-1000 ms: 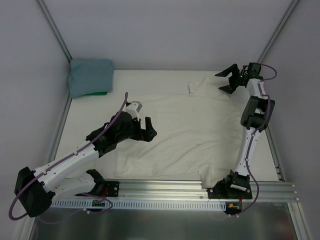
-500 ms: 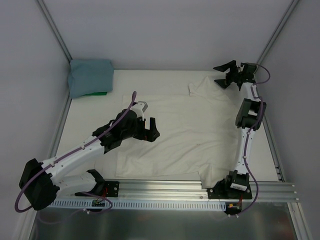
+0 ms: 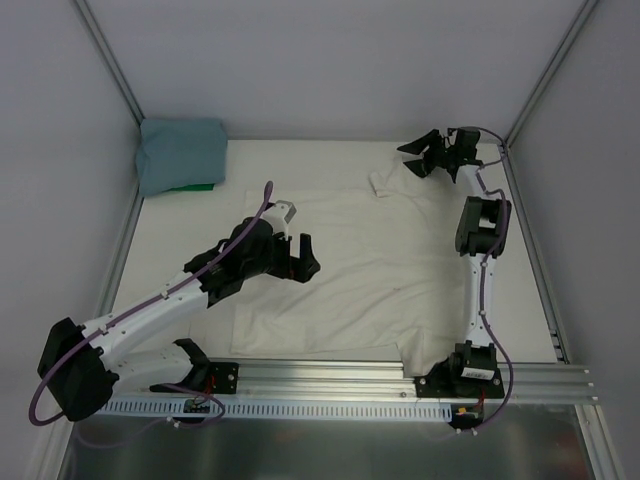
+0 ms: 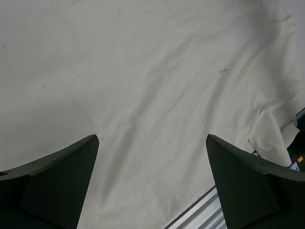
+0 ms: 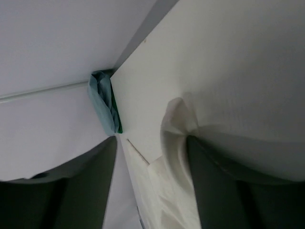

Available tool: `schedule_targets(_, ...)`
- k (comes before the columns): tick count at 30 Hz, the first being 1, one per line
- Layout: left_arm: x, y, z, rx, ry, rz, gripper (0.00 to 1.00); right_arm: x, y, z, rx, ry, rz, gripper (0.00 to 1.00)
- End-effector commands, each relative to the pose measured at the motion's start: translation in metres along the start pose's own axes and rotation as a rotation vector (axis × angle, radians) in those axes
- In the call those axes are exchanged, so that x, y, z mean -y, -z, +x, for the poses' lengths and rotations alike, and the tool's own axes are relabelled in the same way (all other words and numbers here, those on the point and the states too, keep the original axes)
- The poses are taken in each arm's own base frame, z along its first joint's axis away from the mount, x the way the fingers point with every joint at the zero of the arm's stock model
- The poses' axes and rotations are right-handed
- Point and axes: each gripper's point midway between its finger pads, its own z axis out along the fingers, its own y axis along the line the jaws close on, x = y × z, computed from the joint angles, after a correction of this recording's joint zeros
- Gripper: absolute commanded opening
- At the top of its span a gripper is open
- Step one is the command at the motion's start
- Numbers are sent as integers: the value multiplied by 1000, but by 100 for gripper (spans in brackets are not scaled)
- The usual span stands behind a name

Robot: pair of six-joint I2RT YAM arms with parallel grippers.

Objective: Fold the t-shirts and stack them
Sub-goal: Flatten out the tshirt

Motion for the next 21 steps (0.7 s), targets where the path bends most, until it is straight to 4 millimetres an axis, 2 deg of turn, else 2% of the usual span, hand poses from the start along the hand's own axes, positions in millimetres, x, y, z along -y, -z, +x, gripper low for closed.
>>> schedule_targets(1, 3, 12, -15, 73, -14, 21, 99, 10, -9, 27, -65, -23, 46, 58)
schedule_targets(2, 2, 13, -14, 73, -14, 19, 99, 13, -9, 29, -69, -33, 53, 44)
schedule_targets(4, 2, 17, -14, 81, -13, 17, 99, 11, -5, 28, -65, -27, 56, 26)
schedule_targets(5, 0, 18, -13, 80, -13, 11, 99, 16, -4, 30, -68, -36, 66, 5)
schedule_targets(6, -1, 18, -12, 79, -11, 11, 99, 17, 0, 29, -59, -27, 72, 0)
schedule_targets(7, 0, 21, -13, 88, -11, 13, 99, 7, 5, 25, -38, -7, 72, 0)
schedule_targets(10, -2, 23, -9, 86, -5, 13, 99, 11, 16, 21, -6, 18, 97, 0)
schedule_targets(11, -2, 23, -8, 85, -2, 12, 99, -3, 23, 17, 11, 46, 88, 0)
schedule_targets(13, -3, 23, -5, 84, 6, 14, 99, -3, 35, 8, 52, 61, 108, 0)
schedule_targets(14, -3, 23, -4, 84, 9, 14, 99, -19, 46, 1, 80, 102, 97, 0)
schedule_targets(17, -6, 20, 2, 77, 23, 9, 99, -29, 70, -20, 152, 147, 110, 0)
schedule_targets(18, -7, 18, 5, 74, 26, 8, 99, -42, 85, -31, 192, 169, 106, 0)
schedule_targets(21, -8, 15, 12, 57, 38, 12, 99, -60, 106, -45, 235, 206, 88, 0)
